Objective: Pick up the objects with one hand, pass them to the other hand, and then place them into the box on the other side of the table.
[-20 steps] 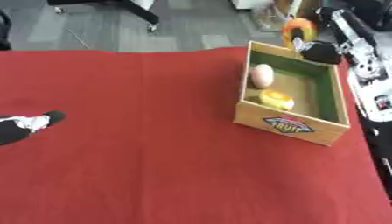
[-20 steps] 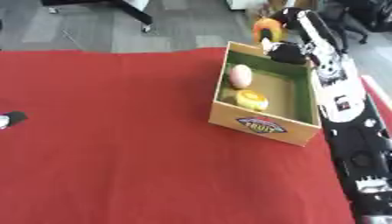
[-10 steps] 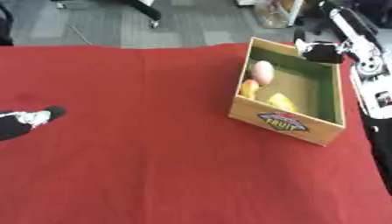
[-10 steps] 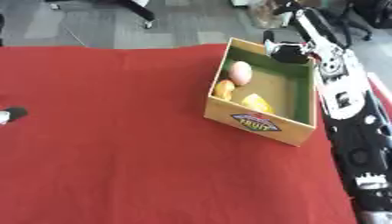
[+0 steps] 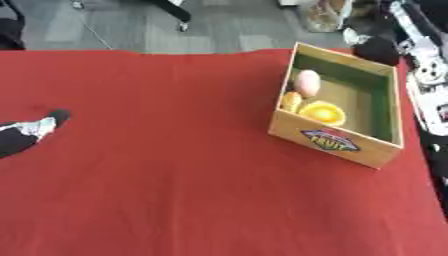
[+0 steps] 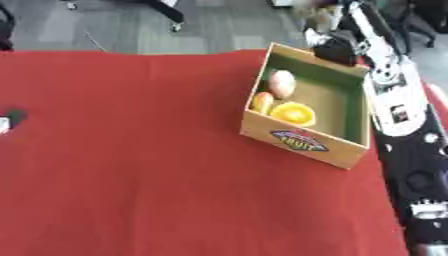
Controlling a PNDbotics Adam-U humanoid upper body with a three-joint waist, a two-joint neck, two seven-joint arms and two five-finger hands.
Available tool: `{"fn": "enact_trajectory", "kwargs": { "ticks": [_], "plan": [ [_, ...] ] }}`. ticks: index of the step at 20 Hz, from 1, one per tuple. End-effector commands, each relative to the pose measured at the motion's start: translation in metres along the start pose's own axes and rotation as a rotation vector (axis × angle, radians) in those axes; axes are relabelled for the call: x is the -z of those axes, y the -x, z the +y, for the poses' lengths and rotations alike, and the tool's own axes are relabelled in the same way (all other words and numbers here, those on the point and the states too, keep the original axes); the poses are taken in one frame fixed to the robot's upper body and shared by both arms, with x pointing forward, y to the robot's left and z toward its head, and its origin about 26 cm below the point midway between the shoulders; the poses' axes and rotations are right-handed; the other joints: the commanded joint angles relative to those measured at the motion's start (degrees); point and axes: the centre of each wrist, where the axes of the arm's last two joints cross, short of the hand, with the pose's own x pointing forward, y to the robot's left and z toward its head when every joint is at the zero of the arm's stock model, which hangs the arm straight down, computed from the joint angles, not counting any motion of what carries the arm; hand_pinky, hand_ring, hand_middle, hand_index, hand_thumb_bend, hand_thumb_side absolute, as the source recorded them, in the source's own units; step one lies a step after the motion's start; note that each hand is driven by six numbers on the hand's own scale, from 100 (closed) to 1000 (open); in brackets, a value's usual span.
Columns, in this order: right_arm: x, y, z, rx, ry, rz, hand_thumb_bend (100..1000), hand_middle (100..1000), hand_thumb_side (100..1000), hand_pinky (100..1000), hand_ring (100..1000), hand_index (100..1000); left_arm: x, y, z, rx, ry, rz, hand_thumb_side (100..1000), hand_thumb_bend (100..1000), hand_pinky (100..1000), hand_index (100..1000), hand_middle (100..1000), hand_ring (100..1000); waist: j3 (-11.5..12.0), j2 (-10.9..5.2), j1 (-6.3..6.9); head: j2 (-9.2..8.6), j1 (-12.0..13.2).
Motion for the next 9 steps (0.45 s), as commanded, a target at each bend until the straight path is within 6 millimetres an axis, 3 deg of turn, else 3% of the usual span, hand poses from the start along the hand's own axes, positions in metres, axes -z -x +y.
{"fn": "enact_trajectory", "kwargs": {
  "ticks": [1, 2, 3, 4, 5, 9],
  "plan": [
    [0.010, -0.025, -0.014, 0.136, 0.078, -0.169, 100, 825, 491, 998, 1000, 924, 0.007, 0.006, 0.026, -0.031, -0.201, 0.008, 608, 376, 758, 819, 719, 693, 0.81, -3.99, 0.14, 1.54, 0.54],
    [0.011, -0.027, -0.019, 0.155, 0.089, -0.200, 100, 836, 371, 989, 1000, 925, 0.006, 0.013, 0.031, -0.028, -0.253, 0.019, 632, 328, 775, 841, 750, 725, 1.34, -5.01, -0.07, 2.28, 0.66],
    [0.011, -0.027, -0.024, 0.166, 0.099, -0.223, 100, 839, 344, 987, 1000, 925, 0.006, 0.020, 0.035, -0.024, -0.294, 0.032, 636, 321, 780, 847, 756, 731, 1.76, -5.86, -0.25, 2.92, 0.72],
    [0.011, -0.025, -0.030, 0.165, 0.109, -0.239, 100, 847, 166, 973, 1000, 924, 0.005, 0.028, 0.038, -0.012, -0.322, 0.046, 622, 308, 797, 864, 777, 758, 2.21, -6.91, -0.37, 3.79, 0.65],
    [0.010, -0.023, -0.039, 0.154, 0.124, -0.249, 100, 847, 100, 964, 1000, 921, 0.003, 0.038, 0.041, 0.012, -0.346, 0.063, 603, 306, 799, 866, 781, 763, 2.65, -7.95, -0.49, 4.59, 0.53],
    [0.002, -0.011, -0.072, 0.072, 0.190, -0.254, 100, 844, 100, 951, 1000, 916, -0.007, 0.083, 0.050, 0.127, -0.398, 0.175, 585, 372, 792, 868, 774, 755, 3.70, -11.44, -0.67, 6.84, -0.34]
  ]
}}
